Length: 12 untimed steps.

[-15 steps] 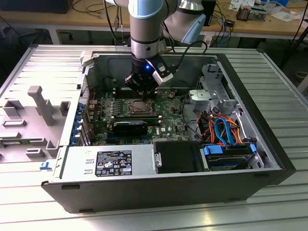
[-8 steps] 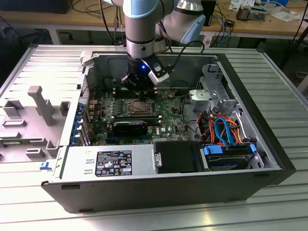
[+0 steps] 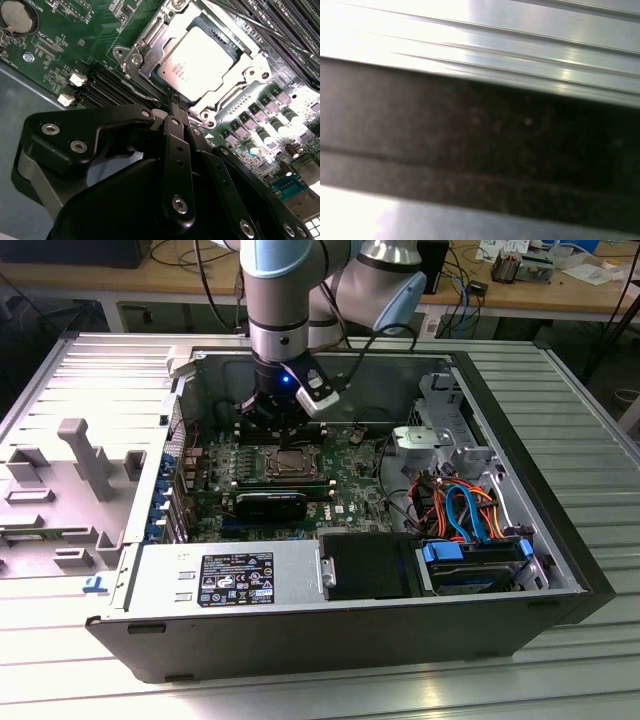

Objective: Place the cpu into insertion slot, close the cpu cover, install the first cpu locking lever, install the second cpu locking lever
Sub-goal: 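Install the first cpu locking lever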

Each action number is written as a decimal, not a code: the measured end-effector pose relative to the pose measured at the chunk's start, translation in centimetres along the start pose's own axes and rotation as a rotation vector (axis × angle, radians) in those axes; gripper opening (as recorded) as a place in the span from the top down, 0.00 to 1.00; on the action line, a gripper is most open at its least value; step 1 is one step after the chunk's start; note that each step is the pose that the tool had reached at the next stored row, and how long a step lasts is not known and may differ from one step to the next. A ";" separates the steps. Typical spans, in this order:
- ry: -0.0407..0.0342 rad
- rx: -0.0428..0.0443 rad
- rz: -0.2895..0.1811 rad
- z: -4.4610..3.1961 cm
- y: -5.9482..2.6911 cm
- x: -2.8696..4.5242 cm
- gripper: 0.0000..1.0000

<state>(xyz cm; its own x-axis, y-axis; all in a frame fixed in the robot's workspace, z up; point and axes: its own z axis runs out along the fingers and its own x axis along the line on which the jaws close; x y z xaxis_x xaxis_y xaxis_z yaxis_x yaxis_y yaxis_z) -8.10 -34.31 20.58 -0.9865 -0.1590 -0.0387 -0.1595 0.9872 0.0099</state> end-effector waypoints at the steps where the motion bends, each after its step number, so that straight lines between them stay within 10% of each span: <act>1: 0.0000 0.0000 0.000 0.00 0.01 0.04 0.89; 12: -0.0001 0.0000 0.000 -0.01 0.06 0.37 0.89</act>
<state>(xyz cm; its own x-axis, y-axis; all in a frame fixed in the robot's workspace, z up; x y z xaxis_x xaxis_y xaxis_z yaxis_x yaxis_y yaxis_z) -8.47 -34.31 20.58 -0.9865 -0.1589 -0.0388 -0.1594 0.9872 0.0099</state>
